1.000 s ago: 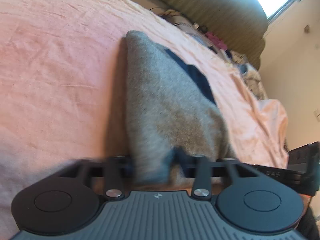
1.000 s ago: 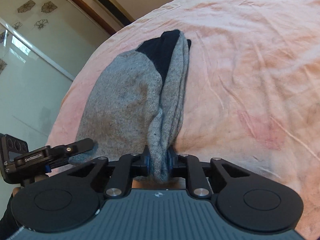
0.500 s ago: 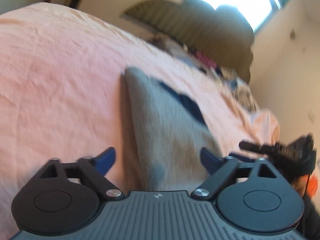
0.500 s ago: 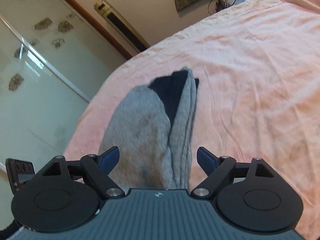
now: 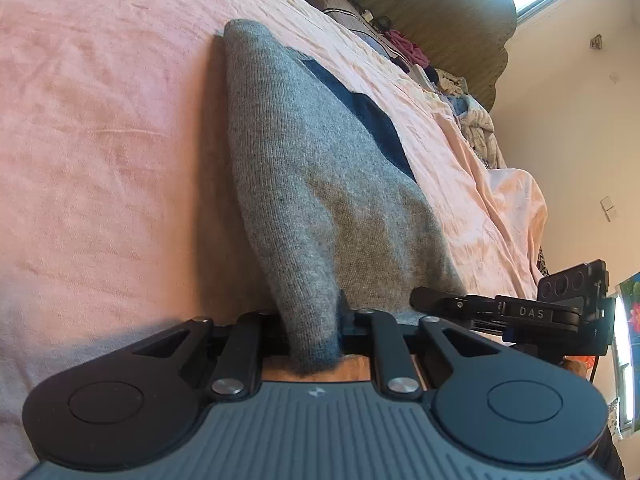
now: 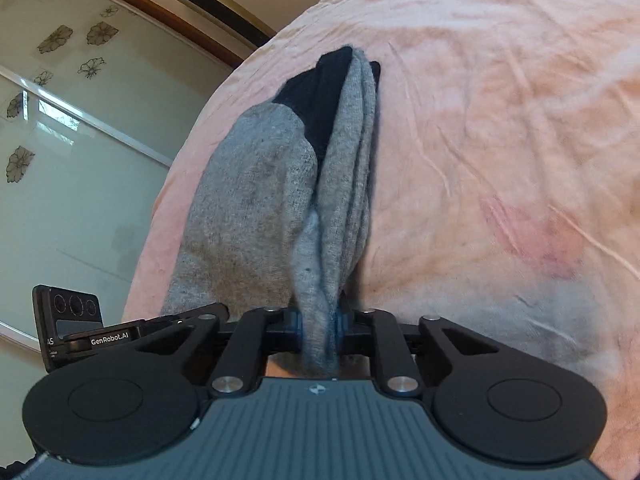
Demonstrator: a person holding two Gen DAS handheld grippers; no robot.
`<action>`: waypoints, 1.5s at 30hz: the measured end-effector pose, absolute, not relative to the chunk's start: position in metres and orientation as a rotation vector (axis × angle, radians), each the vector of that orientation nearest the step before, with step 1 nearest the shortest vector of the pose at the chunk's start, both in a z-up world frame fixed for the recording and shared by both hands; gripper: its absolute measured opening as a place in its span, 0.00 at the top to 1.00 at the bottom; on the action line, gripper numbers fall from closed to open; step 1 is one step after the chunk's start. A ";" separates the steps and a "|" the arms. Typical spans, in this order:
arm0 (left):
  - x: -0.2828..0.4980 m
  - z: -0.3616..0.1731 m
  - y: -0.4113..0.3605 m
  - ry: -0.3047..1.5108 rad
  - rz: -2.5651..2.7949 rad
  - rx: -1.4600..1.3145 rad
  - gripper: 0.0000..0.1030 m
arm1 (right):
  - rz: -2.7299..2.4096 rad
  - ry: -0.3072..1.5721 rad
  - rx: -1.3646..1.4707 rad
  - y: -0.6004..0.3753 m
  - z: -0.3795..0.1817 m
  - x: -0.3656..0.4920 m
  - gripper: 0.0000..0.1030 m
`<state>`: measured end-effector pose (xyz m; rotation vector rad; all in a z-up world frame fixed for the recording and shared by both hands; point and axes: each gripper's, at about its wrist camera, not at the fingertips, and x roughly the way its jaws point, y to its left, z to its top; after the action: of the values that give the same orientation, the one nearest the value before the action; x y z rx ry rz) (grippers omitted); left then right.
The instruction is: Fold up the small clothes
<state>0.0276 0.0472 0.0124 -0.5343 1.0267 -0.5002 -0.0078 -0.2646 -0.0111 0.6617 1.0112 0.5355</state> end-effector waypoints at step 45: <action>-0.012 0.051 0.030 0.768 -0.354 -0.193 0.05 | 0.463 0.897 0.447 -0.243 0.027 -0.001 0.37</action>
<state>-0.0117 0.0301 0.0510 -0.1927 0.7677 -0.3538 -0.0010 -0.2431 0.0274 0.4471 0.8970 0.4634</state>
